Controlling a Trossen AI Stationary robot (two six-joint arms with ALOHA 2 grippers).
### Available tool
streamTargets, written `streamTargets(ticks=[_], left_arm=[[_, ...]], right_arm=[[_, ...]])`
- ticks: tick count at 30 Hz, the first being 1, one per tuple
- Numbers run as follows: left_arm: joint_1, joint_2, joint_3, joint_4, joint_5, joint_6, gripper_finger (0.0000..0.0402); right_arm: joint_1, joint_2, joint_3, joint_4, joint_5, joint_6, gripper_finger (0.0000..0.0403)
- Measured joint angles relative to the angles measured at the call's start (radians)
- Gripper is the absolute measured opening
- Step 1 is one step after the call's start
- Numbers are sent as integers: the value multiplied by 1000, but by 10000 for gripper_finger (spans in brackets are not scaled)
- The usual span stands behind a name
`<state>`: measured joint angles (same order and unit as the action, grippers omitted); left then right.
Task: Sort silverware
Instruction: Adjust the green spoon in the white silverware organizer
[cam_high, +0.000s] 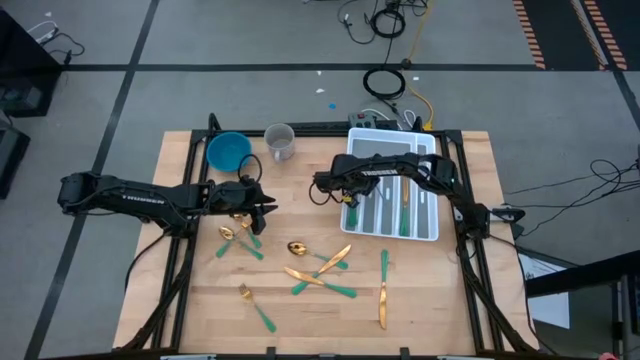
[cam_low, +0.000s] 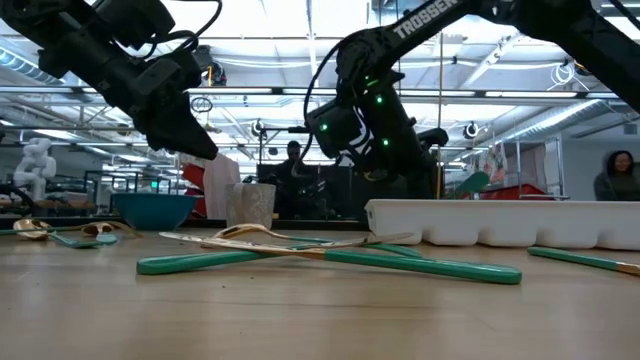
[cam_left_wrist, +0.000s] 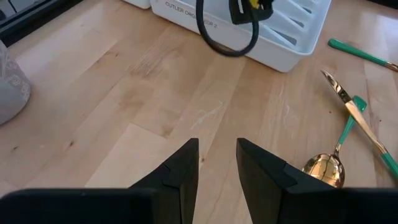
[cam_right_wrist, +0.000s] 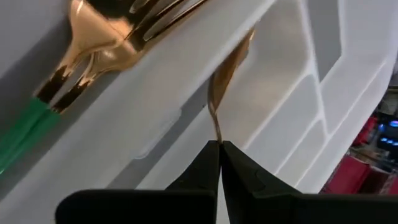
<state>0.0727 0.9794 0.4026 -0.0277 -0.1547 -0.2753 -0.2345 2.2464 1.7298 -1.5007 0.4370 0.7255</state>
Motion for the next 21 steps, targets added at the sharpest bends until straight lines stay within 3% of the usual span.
streamTargets(ticks=[13, 21], left_arm=[[0, 0, 0, 0, 0, 2, 115], [0, 0, 0, 0, 0, 2, 115]], right_arm=[[6, 40, 0, 10, -19, -84, 7], [34, 39, 0, 42, -24, -141, 82]])
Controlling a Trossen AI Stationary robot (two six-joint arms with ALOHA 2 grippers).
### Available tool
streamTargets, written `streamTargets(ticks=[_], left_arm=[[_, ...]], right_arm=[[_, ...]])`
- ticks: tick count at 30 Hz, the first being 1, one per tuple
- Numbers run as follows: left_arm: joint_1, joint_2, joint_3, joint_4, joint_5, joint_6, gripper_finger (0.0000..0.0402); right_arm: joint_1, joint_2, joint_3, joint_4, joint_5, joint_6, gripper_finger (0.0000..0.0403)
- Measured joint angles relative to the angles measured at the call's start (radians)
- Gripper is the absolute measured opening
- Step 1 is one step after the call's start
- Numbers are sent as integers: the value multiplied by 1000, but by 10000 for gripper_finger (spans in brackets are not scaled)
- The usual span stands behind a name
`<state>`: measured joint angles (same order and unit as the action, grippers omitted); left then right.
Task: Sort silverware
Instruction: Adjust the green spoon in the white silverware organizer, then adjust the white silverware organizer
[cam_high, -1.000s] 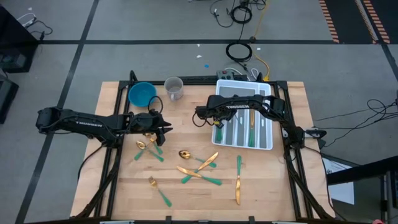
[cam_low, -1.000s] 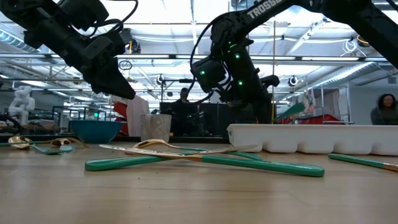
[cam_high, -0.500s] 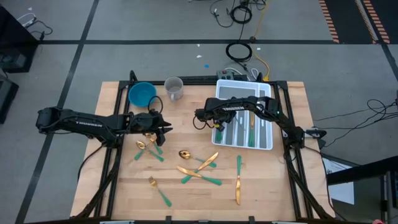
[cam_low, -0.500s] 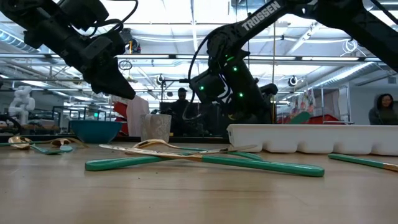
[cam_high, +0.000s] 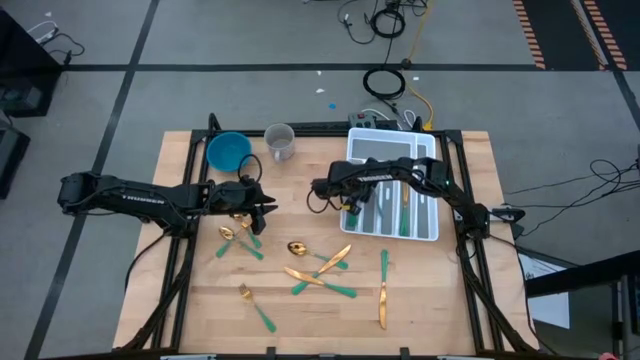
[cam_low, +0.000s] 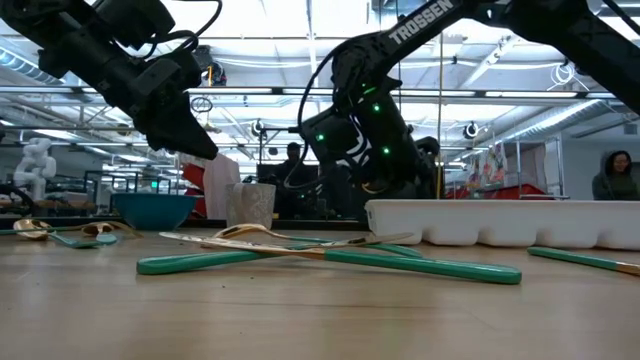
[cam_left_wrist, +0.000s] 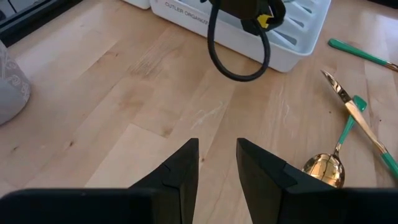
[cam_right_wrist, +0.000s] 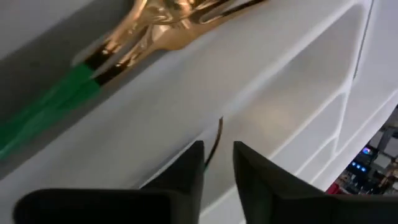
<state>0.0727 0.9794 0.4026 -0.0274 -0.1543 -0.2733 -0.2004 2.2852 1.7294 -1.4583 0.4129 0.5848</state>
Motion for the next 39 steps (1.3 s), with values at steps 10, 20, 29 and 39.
streamTargets(ticks=[10, 20, 29, 39], left_arm=[[0, 0, 0, 0, 0, -2, 115], [0, 0, 0, 0, 0, -10, 115], [0, 29, 0, 0, -59, -178, 115], [-1, 400, 54, 404, -36, -253, 113]], right_arm=[[19, -6, 47, -9, -3, 1, 129], [85, -27, 225, -109, 83, -100, 124], [173, -424, 188, -113, 139, -71, 123], [396, -902, 77, -113, 312, 294, 123]])
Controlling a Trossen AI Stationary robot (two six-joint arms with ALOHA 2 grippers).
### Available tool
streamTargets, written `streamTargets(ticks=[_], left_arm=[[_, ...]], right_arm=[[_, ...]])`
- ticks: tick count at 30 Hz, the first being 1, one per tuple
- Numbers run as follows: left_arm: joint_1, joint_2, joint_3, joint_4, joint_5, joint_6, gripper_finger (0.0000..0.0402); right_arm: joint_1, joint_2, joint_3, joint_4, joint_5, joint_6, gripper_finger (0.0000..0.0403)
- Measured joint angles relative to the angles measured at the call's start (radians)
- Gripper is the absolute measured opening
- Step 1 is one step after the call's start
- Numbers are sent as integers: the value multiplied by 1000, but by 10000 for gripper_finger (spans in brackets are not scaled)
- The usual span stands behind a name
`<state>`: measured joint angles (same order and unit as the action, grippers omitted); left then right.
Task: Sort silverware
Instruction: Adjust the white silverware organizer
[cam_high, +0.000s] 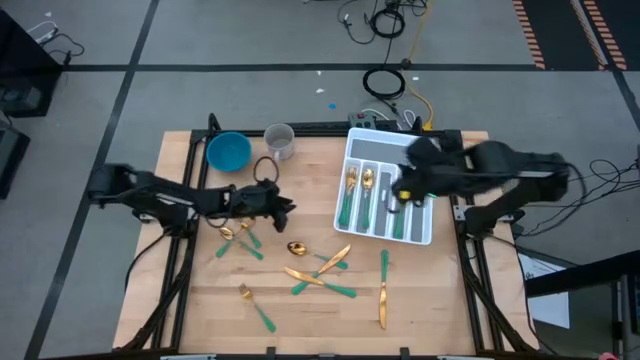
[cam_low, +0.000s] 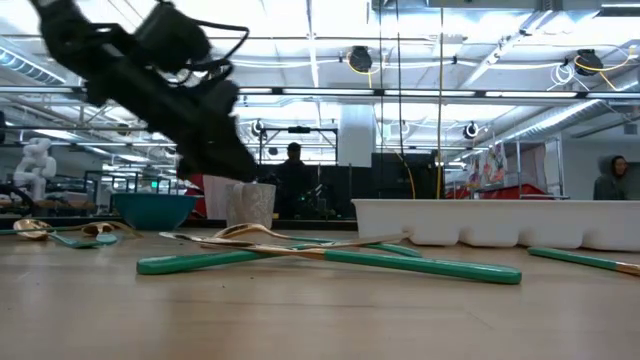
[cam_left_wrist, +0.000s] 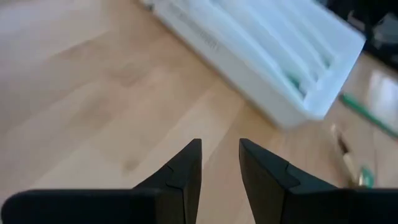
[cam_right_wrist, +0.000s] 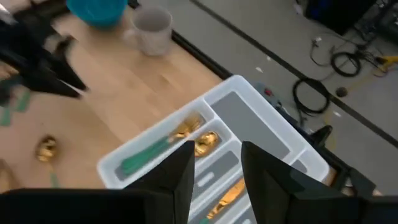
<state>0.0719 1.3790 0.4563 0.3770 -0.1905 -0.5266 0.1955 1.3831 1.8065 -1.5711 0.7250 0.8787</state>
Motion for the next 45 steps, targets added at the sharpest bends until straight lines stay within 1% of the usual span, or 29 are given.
streamTargets(ticks=[2, 4, 9, 14, 20, 26, 34, 37, 45], left_arm=[[1, 63, 63, 0, -3, 1, 108], [1, 123, 137, -36, -5, 9, 100], [-8, 265, 310, -159, -8, 18, 78], [-8, 366, 376, -178, -8, 8, 62], [-9, 459, 464, -177, 11, -15, 50], [-9, 522, 544, -181, 78, -11, 49], [-9, 568, 608, -178, 89, -10, 49], [-9, 589, 631, -165, 112, -5, 49], [-5, 599, 660, -146, 112, 43, 49]], right_arm=[[41, -43, -38, 0, 25, 40, 123], [67, -69, -79, 0, 36, 63, 123], [102, -83, -183, 0, 34, 73, 122], [123, -83, -259, 0, 33, 55, 123], [135, -84, -267, 0, 34, 29, 123], [134, -84, -267, 0, 34, 10, 123], [134, -84, -267, 0, 34, -1, 123], [134, -84, -267, 0, 34, -1, 123], [134, -84, -267, 2, 33, 12, 123]])
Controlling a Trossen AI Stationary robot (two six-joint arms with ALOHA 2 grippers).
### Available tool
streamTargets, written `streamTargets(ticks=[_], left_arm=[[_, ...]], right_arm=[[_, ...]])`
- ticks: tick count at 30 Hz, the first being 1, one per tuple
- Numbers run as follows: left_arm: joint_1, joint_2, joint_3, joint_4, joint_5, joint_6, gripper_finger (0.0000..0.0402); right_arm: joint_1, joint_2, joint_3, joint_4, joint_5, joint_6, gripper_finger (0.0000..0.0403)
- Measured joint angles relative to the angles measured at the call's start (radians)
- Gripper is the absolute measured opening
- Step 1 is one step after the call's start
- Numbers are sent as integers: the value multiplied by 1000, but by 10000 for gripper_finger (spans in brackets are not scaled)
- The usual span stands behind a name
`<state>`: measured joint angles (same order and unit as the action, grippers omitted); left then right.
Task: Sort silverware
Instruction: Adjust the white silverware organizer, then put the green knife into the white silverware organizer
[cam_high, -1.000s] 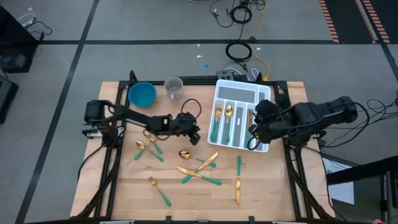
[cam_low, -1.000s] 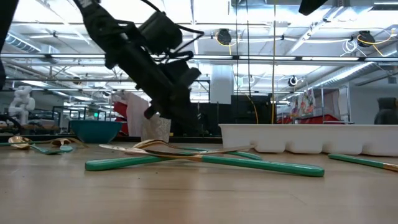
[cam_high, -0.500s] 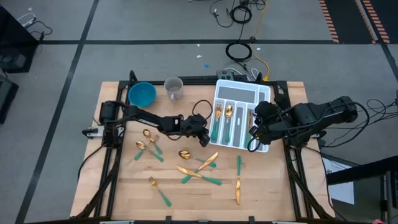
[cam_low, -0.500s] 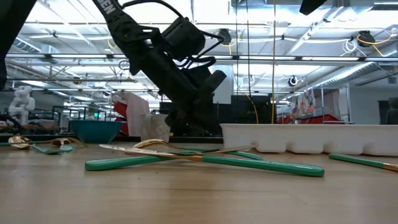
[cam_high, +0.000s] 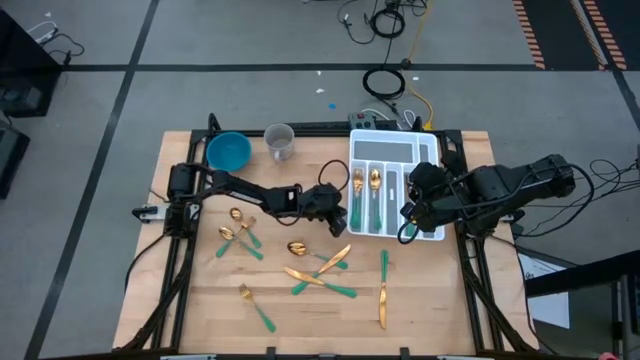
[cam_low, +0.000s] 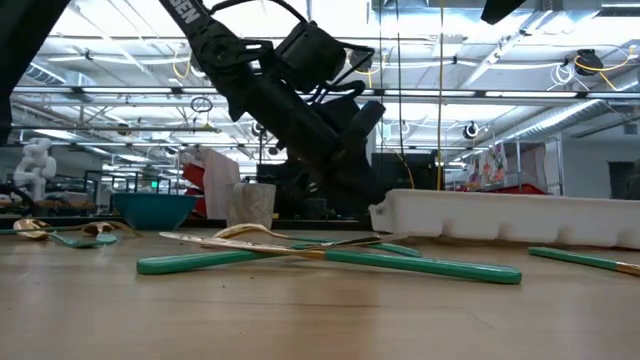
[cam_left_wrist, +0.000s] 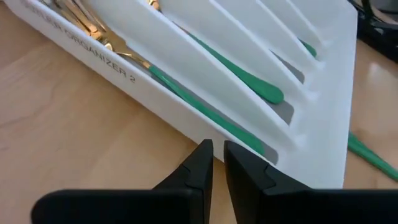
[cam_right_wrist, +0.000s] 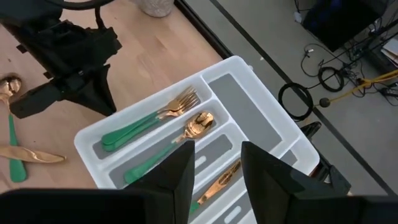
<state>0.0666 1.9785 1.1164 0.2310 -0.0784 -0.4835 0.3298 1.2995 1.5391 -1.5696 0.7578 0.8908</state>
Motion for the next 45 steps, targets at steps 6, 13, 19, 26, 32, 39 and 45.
streamTargets(ticks=[6, 13, 19, 26, 32, 39, 45], left_arm=[[12, -10, 2, 29, 8, 4, 49], [13, -58, 1, -182, 78, 82, 49], [-36, -225, 0, -455, 78, 219, 49], [-163, -495, -10, -654, 74, 285, 49], [-340, -698, -45, -695, -42, 225, 49], [-588, -814, -96, -698, -214, 121, 49], [-745, -834, -103, -758, -431, 46, 49]], right_arm=[[9, 0, 0, 3, 0, 10, 123], [75, 7, -14, 74, -34, -17, 127], [169, 9, -214, 300, -178, -15, 138], [228, 11, -518, 696, -315, -13, 139], [227, 22, -615, 922, -319, -221, 139], [193, 96, -614, 1336, -296, -686, 139], [137, 266, -553, 1423, -439, -755, 139]])
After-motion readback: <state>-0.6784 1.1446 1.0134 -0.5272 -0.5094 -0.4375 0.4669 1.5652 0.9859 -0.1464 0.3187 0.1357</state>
